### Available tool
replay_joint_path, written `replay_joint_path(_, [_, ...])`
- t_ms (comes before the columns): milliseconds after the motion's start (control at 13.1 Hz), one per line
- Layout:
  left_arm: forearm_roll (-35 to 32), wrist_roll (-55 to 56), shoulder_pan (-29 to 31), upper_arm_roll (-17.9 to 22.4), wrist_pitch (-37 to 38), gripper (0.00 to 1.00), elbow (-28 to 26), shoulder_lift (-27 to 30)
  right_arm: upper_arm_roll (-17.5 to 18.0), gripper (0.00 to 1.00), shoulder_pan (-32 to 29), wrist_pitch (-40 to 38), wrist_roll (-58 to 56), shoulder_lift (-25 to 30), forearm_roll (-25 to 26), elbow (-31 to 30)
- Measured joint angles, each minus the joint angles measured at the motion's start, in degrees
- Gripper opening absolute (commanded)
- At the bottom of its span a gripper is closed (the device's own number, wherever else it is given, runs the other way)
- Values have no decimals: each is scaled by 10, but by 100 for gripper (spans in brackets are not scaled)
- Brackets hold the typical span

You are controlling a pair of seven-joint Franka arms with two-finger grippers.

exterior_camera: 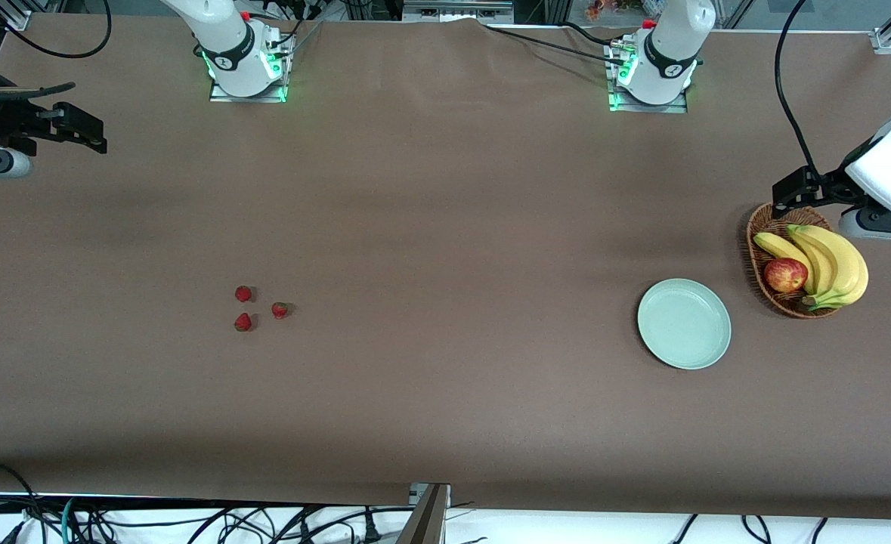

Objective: Collect all strawberries into plate
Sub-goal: 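Move the right gripper over the three red strawberries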

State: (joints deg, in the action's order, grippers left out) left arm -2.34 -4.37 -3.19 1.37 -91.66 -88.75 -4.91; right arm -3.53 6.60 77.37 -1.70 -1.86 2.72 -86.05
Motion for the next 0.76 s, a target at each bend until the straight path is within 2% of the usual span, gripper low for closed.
replay_joint_path(534, [0, 1, -2, -1, 1, 100, 2, 0, 0, 100, 0, 3, 0, -3, 0, 0])
replay_joint_path(763, [0, 1, -2, -1, 1, 100, 2, 0, 4, 100, 1, 9, 0, -20, 0, 0])
